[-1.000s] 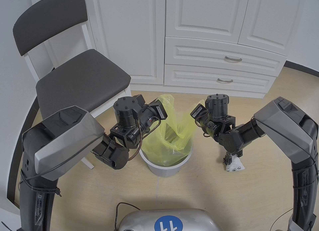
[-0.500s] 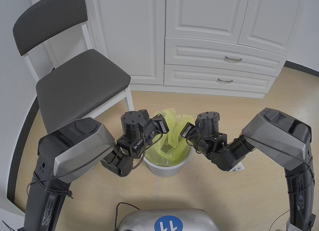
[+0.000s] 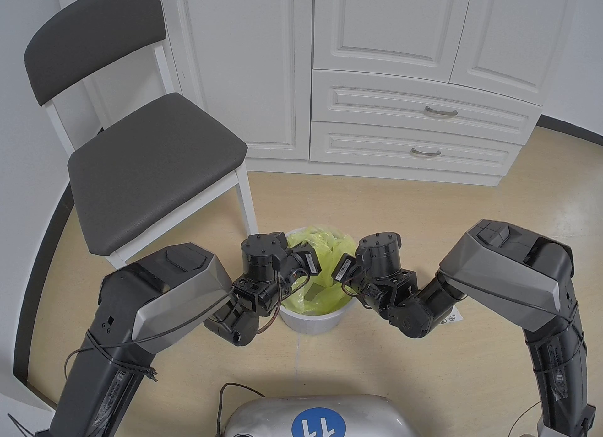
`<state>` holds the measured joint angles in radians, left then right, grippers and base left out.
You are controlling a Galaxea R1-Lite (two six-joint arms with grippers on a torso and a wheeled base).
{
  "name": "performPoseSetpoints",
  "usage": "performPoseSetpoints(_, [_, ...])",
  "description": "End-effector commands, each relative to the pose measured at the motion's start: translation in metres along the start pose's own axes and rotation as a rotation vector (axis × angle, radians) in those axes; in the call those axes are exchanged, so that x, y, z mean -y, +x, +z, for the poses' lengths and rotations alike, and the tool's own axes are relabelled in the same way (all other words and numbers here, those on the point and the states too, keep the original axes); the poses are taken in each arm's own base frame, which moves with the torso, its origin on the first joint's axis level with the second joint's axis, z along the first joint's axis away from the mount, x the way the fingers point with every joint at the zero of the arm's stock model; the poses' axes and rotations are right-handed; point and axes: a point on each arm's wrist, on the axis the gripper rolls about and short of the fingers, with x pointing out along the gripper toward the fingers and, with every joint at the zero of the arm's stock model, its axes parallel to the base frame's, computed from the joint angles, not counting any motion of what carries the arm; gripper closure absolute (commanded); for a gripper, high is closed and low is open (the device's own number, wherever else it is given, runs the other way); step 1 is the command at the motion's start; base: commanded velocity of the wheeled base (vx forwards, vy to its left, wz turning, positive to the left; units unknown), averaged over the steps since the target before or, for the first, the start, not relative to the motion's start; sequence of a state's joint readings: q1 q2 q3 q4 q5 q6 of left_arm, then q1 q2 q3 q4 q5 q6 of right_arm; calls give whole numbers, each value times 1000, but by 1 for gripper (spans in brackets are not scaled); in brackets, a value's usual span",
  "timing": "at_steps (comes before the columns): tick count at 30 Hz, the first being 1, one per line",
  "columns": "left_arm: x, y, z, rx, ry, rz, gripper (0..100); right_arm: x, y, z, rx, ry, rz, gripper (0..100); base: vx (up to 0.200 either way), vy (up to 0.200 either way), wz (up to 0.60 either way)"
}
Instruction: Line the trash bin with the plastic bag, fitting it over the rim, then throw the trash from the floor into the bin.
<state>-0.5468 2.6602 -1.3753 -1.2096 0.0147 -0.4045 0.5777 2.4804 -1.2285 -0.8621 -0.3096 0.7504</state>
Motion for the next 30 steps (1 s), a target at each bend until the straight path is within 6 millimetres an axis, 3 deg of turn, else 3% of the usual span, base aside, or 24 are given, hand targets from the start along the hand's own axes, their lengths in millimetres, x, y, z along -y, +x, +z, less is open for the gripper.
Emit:
performPoseSetpoints(1, [-2, 1, -9, -17, -1, 4, 100, -1, -1, 5, 10, 3, 4, 100, 0, 0, 0])
performPoseSetpoints(7, [-14, 8, -23, -23, 1, 21, 100, -1, -2, 9, 20, 8, 5, 100, 0, 0, 0])
performPoseSetpoints(21, [-36, 16, -24, 1, -3, 53, 100, 1, 0, 3, 9, 1, -1, 100, 0, 0, 0])
performPoseSetpoints(30, [-26, 3, 17, 94, 44, 12, 100, 2, -2, 18, 40, -15, -7, 100, 0, 0, 0])
